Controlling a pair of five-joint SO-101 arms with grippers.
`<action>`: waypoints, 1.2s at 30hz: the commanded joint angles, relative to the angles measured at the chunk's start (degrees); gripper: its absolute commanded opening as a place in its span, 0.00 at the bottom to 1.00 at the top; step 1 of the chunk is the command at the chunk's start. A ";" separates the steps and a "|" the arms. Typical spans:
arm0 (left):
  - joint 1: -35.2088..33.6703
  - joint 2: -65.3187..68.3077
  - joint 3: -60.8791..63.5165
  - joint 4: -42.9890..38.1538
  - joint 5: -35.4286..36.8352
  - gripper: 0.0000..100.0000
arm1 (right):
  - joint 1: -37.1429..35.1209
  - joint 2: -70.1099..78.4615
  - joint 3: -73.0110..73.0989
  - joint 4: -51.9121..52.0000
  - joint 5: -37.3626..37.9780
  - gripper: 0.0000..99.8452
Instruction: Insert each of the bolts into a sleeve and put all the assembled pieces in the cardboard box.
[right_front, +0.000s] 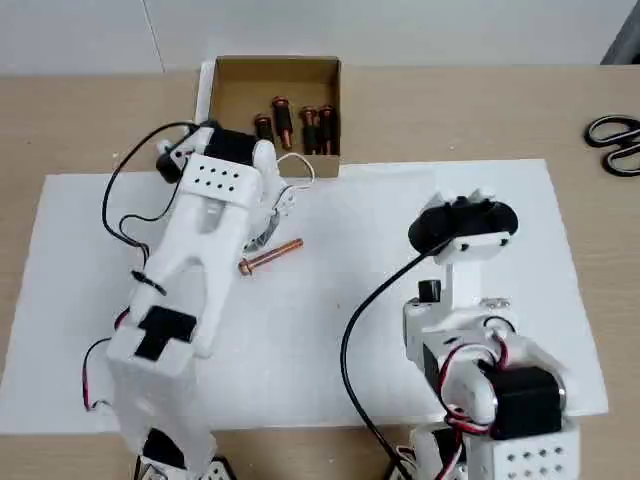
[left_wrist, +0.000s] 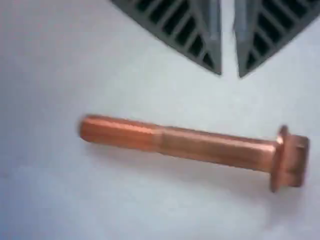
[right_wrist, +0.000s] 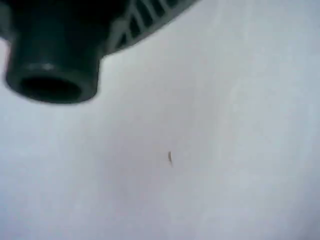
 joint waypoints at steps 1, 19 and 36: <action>-0.09 2.46 -2.33 0.62 0.26 0.01 | 0.04 -1.27 -0.09 0.31 -0.35 0.00; 0.26 7.38 -6.20 0.09 -1.05 0.16 | 0.13 -1.10 -0.09 1.36 -0.53 0.00; 0.00 8.00 -5.67 -1.67 -1.14 0.16 | 0.13 -1.10 -0.09 1.45 -0.53 0.00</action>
